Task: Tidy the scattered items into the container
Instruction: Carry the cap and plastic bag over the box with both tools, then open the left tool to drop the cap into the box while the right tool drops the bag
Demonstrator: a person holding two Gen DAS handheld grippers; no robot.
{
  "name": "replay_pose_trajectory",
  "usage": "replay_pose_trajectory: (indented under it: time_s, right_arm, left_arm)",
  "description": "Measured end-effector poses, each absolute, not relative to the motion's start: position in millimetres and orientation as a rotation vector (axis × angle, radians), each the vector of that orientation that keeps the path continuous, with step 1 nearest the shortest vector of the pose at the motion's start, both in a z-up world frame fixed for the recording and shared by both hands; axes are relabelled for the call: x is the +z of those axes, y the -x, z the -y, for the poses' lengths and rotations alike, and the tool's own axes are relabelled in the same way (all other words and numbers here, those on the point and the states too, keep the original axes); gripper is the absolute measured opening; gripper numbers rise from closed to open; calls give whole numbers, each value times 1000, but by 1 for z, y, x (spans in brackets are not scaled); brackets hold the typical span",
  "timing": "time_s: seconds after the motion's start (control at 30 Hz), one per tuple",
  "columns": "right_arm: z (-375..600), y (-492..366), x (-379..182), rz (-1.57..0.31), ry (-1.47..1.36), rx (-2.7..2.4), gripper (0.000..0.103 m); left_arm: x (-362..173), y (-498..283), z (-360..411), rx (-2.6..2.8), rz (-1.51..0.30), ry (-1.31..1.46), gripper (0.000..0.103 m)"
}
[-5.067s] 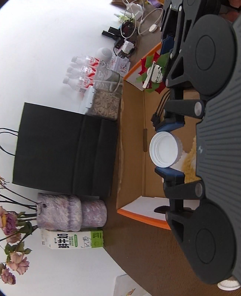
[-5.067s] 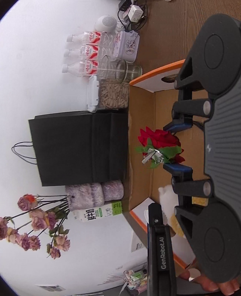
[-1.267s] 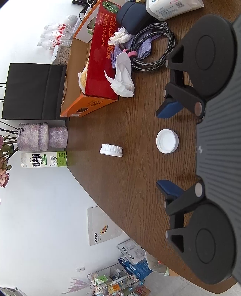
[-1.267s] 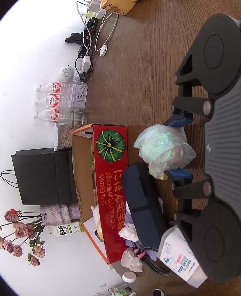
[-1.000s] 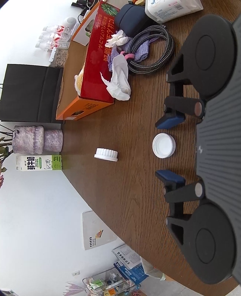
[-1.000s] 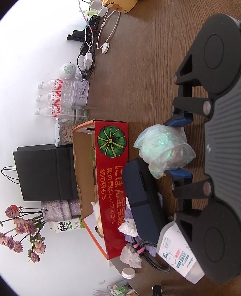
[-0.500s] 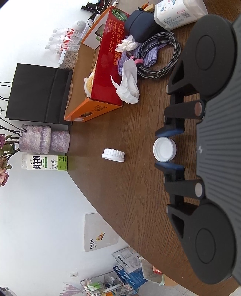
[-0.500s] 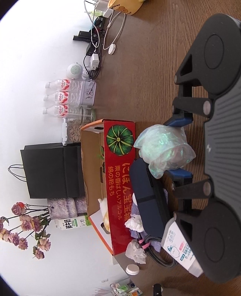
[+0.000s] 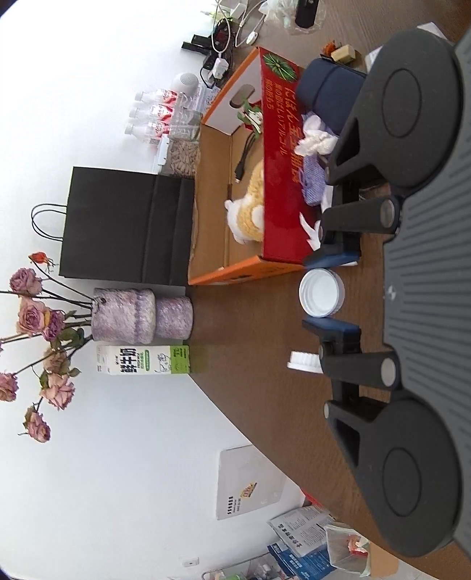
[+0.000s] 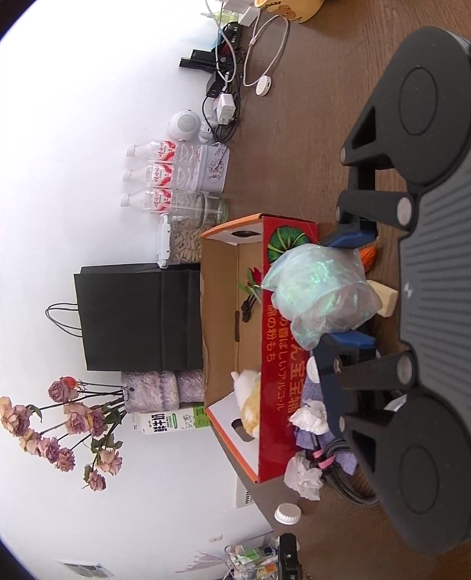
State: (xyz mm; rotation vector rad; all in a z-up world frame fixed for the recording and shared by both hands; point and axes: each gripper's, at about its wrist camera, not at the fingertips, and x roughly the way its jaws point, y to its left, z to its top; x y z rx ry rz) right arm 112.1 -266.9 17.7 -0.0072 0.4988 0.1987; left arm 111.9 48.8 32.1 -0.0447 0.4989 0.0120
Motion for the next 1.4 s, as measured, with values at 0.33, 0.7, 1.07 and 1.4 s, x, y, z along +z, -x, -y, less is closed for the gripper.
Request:
replay_pose_trajectory:
  time_s: [0.33,0.7,1.07,1.4]
  right_arm:
    - [245,-152,53,-413,19,238,44]
    - [224,-224,71,-377,21,274,44]
    - [214,-296,41,-474,37,270,44]
    - [213,-308,18,-538,60,263,44]
  left_arm:
    - [74,-158,1,-96,-373,50,29]
    - [85,-233,39,-146,-346,60,29]
    - [45,-299,49,-132,-475,48,29]
    - [26,-310,51,-112,-541,21,29]
